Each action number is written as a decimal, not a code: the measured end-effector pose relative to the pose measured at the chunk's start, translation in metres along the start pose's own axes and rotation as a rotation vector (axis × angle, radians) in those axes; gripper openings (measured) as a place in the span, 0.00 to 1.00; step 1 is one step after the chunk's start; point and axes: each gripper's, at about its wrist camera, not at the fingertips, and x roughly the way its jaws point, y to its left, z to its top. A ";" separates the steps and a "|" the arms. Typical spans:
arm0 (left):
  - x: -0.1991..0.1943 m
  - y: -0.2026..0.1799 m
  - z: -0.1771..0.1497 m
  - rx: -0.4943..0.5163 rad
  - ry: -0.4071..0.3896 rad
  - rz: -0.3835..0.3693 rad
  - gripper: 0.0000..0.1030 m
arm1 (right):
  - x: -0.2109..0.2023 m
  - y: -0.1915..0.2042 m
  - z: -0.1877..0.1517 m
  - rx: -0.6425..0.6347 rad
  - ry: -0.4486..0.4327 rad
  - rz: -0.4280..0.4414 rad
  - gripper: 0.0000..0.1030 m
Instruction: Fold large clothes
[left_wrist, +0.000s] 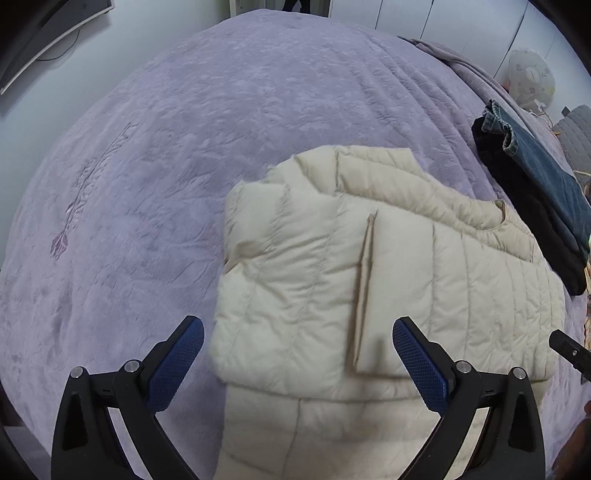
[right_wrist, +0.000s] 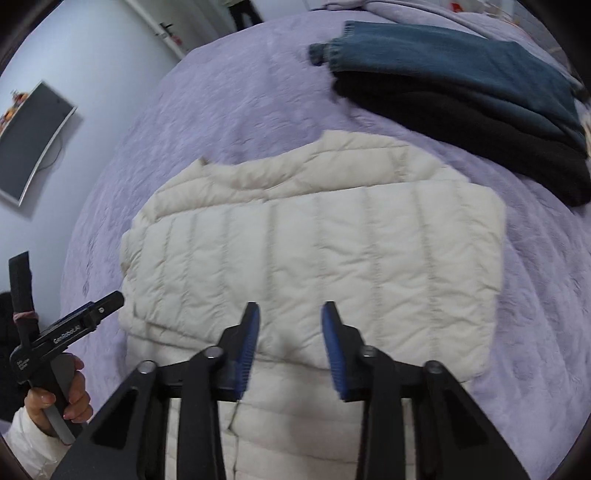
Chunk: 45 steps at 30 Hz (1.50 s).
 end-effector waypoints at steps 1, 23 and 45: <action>0.004 -0.007 0.006 0.007 -0.005 0.001 0.99 | 0.000 -0.015 0.007 0.047 -0.009 -0.011 0.32; 0.061 -0.028 -0.023 0.066 0.110 0.112 1.00 | 0.008 -0.091 0.007 0.133 -0.005 -0.053 0.30; 0.091 -0.022 -0.011 0.047 0.092 0.134 1.00 | 0.065 -0.121 0.010 0.162 0.068 -0.121 0.28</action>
